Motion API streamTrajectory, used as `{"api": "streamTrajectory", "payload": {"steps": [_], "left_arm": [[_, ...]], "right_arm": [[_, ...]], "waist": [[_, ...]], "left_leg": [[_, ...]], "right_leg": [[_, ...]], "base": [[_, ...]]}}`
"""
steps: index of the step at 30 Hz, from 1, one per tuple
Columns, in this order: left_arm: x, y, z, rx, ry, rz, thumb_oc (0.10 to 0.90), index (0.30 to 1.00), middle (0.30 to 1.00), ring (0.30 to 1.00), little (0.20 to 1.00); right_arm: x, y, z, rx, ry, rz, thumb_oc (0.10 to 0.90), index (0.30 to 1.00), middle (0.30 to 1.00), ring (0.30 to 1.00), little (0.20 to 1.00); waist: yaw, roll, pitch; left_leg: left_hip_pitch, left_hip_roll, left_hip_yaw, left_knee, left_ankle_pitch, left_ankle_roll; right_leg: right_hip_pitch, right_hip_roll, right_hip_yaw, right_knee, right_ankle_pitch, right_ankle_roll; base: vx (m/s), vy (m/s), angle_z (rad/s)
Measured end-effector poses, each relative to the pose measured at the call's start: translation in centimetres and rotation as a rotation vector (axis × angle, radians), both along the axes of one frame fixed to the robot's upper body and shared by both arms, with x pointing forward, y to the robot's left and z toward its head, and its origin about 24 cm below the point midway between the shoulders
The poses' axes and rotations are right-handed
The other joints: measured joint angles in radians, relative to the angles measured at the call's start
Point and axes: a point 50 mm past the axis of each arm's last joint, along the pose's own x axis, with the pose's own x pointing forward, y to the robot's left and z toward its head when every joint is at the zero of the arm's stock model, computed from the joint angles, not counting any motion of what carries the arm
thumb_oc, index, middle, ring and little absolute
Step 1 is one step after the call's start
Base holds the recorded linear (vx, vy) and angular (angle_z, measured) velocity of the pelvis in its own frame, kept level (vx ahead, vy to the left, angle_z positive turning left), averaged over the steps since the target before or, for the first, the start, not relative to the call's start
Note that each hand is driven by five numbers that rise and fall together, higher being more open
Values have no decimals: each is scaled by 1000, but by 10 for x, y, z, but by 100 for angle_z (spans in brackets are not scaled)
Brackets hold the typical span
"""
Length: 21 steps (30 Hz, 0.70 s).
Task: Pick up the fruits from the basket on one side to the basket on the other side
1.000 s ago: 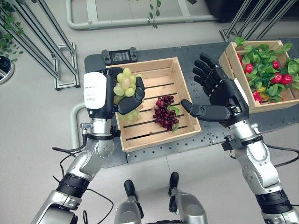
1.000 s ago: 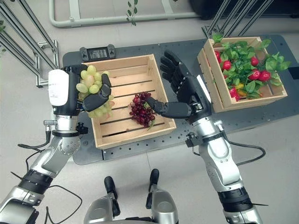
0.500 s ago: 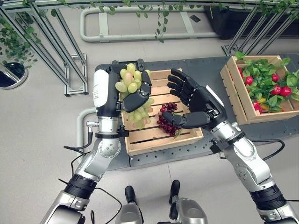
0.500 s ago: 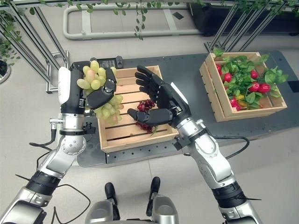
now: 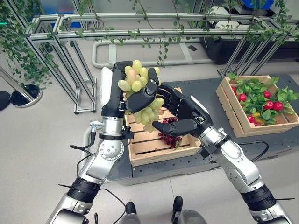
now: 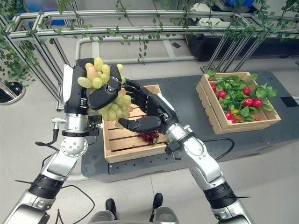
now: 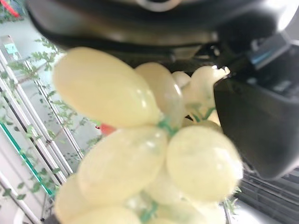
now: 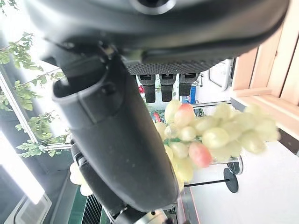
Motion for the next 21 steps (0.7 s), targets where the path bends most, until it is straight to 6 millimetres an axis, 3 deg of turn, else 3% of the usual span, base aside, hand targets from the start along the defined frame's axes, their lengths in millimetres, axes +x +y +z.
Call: {"api": "streamTrajectory", "payload": {"steps": [9, 21], "left_arm": [[-1, -3, -9, 11, 64, -50, 400, 300, 300, 300, 300], [-8, -11, -14, 48, 75, -156, 400, 300, 300, 300, 300]], "right_arm": [[-5, 16, -7, 119, 99, 96, 800, 900, 900, 900, 900], [-6, 17, -19, 145, 207, 132, 800, 900, 900, 900, 900]], "waist": [[1, 4, -24], [-1, 3, -31]], "left_leg": [[0, 1, 0, 0, 0, 0], [-3, 1, 4, 0, 0, 0]], "right_leg": [[0, 0, 0, 0, 0, 0], [-6, 1, 4, 0, 0, 0]], "base": [[-7, -2, 0], [0, 0, 0]]}}
